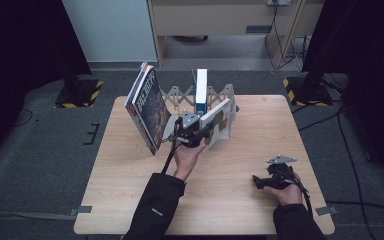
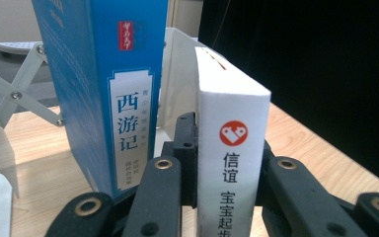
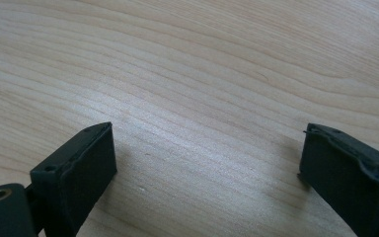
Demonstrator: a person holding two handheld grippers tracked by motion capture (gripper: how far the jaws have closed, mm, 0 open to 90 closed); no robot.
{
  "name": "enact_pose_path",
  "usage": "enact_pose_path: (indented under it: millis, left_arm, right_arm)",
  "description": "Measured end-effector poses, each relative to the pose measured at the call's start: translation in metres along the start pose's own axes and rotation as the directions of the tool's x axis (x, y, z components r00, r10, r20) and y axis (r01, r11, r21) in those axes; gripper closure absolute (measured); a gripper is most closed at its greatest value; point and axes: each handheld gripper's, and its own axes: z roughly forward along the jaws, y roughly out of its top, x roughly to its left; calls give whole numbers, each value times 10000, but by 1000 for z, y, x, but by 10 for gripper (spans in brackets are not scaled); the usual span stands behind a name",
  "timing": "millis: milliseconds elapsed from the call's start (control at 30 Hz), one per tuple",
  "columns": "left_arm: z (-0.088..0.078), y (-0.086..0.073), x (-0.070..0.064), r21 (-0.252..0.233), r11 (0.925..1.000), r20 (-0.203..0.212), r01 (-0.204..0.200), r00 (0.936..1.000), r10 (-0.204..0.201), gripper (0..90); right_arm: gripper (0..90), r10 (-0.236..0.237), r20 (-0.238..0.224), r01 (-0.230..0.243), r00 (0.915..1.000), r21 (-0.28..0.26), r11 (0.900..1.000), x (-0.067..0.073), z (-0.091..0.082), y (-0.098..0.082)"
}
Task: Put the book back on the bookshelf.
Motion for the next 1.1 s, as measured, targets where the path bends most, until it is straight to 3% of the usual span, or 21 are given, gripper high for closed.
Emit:
enact_pose_path:
  millis: [400,700,1100]
  left_arm:
    - [19,-13,-5,325,9991,-474,-266,9985,281,746]
    - [29,-22,-5,587,9981,-624,-190,9978,227,746]
    - [25,-39,-6,450,9989,-684,-165,9975,196,739]
  right_arm:
    - [71,-55,-40,55,10000,-41,10000,1,0,0]
    - [71,-48,-43,48,10000,-48,10000,1,0,0]
    - [71,-48,-36,48,10000,-22,10000,1,0,0]
